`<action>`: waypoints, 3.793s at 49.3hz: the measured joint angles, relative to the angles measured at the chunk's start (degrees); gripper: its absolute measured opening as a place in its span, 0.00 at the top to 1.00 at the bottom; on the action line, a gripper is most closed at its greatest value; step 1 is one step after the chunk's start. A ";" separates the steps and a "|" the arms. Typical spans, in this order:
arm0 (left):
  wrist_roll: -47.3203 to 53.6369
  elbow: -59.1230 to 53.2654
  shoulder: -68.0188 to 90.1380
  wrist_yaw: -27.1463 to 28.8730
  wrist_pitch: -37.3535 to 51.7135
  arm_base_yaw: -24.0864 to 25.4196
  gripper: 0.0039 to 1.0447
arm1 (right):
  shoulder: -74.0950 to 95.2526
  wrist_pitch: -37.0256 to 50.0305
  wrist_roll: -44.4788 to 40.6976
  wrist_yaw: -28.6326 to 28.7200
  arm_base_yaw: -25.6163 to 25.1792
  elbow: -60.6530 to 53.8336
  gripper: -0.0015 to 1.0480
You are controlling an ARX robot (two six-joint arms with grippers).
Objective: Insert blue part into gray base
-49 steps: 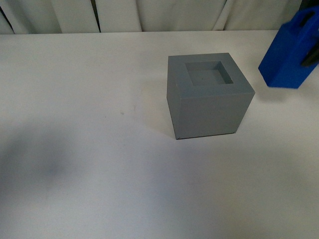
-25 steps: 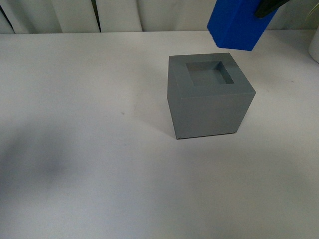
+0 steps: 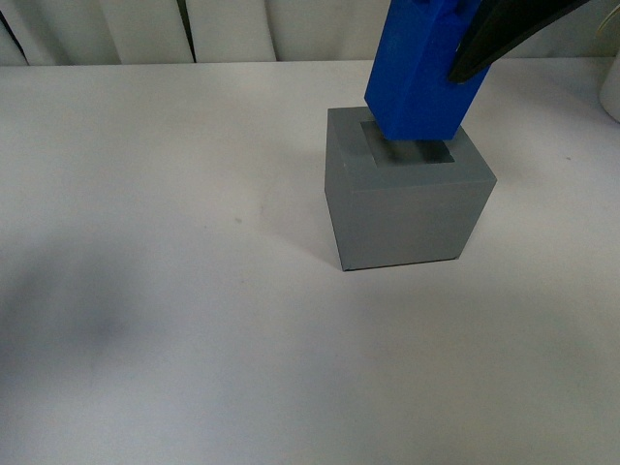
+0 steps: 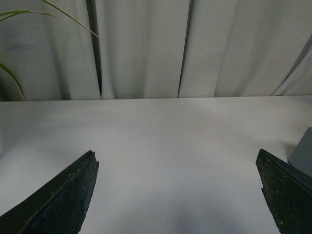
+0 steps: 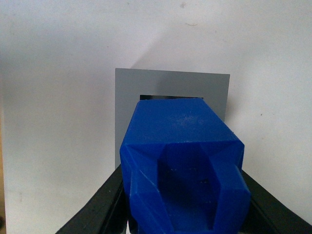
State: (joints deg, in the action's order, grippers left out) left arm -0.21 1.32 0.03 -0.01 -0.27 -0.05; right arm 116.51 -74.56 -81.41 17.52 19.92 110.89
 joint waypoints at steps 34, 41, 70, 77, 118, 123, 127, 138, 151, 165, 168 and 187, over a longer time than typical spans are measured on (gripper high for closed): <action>0.00 0.00 0.00 0.00 0.00 0.00 0.06 | 1.77 1.42 0.07 -0.46 0.11 -1.18 0.56; 0.00 0.00 0.00 0.02 0.00 -0.02 0.06 | 2.08 1.55 0.17 -0.52 0.11 -1.38 0.56; -0.02 0.00 0.00 0.02 0.00 0.00 0.06 | 1.31 5.22 0.96 3.39 -0.55 -3.52 0.10; -0.02 0.00 0.00 0.02 0.00 0.00 0.06 | -3.37 10.36 3.50 8.17 -2.23 -8.31 0.08; -0.02 0.00 0.00 0.00 0.00 0.00 0.06 | -50.49 83.32 55.91 15.91 -14.29 -71.12 0.07; 0.00 0.00 0.00 0.02 0.00 0.00 0.06 | -50.42 83.52 57.75 15.45 -14.25 -71.25 0.07; 0.00 0.00 0.00 -0.02 0.00 0.00 0.06 | -52.30 100.63 68.06 -8.90 -11.23 -78.40 0.22; 0.00 0.00 0.00 -0.02 0.00 -0.02 0.06 | -61.22 111.78 79.91 -23.52 -13.79 -93.42 0.70; 0.00 0.00 0.00 0.02 0.00 -0.02 0.06 | -71.41 110.68 80.67 -18.05 -19.74 -102.38 0.98; -0.02 0.00 0.00 0.00 0.00 -0.02 0.06 | -81.77 104.98 80.70 -17.46 -19.82 -106.97 0.98; -0.02 0.00 0.00 0.00 0.00 -0.02 0.06 | -84.13 103.36 80.70 -17.46 -19.82 -107.65 0.98; -0.02 0.00 0.00 0.00 0.00 0.00 0.06 | -93.11 97.98 80.74 -17.44 -19.85 -110.60 0.98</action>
State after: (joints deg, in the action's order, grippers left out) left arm -0.23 1.32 0.03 -0.01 -0.27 -0.05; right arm 23.40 23.42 -0.67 0.08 0.08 0.30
